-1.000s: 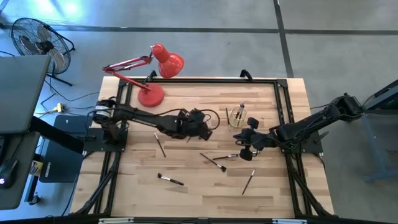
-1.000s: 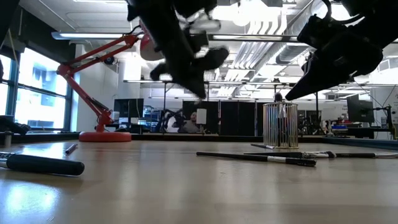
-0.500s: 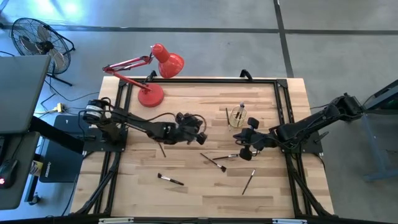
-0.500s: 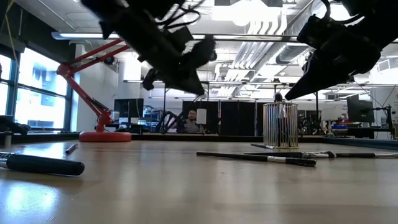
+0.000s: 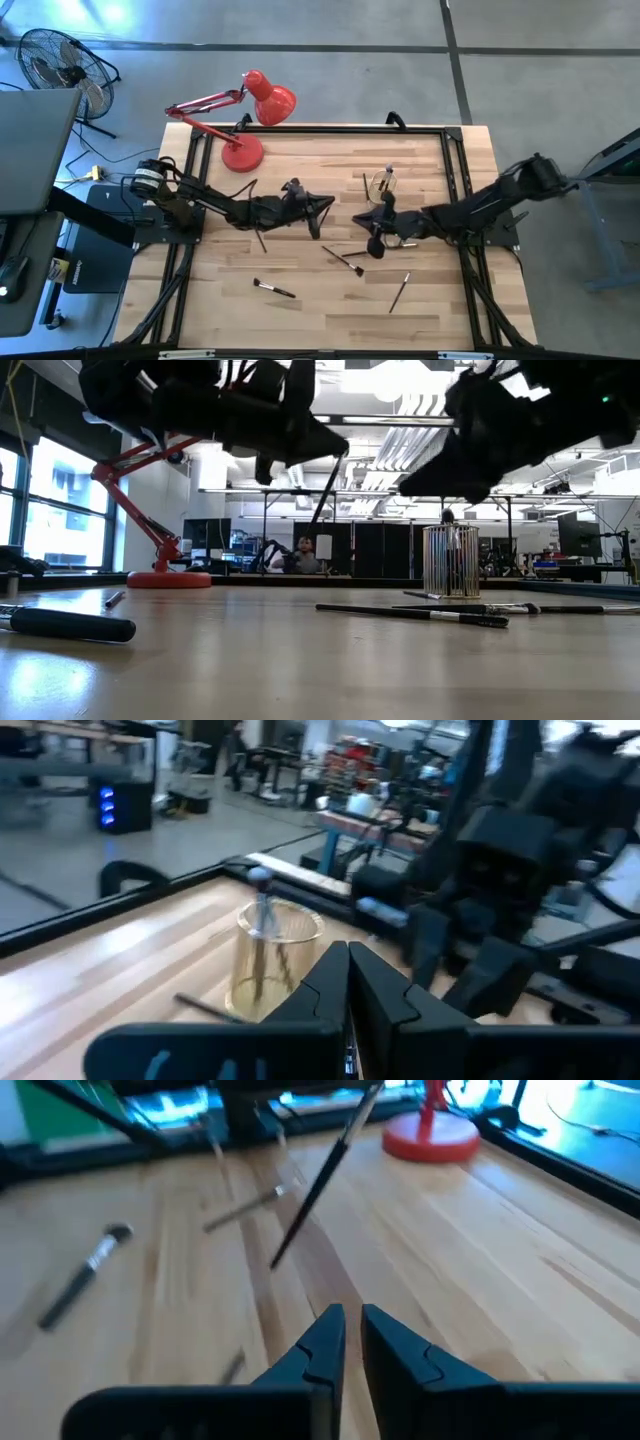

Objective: Put items in baskets/containers
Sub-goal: Put the black brush into the gold holder

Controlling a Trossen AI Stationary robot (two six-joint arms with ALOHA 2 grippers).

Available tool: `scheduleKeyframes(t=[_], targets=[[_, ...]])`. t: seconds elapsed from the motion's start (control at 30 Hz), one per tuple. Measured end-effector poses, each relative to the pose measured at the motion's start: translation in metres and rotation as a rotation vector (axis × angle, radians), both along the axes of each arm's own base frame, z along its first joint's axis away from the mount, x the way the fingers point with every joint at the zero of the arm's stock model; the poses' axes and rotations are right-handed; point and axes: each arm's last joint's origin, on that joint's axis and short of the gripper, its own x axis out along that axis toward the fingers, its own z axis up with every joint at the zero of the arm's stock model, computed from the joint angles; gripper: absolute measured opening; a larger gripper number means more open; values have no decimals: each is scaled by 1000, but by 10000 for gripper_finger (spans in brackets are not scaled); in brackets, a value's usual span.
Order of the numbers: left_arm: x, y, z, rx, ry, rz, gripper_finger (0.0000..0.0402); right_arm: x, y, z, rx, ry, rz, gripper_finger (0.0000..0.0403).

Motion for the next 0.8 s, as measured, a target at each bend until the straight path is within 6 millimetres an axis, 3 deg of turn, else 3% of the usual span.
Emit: scheduleKeyframes(t=[0.4, 0.8], targets=[[2, -1, 5, 32, -12, -49, 0, 12, -18, 14, 4, -185, 38, 108], [3, -2, 6, 31, -30, -78, 0, 38, -31, 21, 49, -200, 199, 119]])
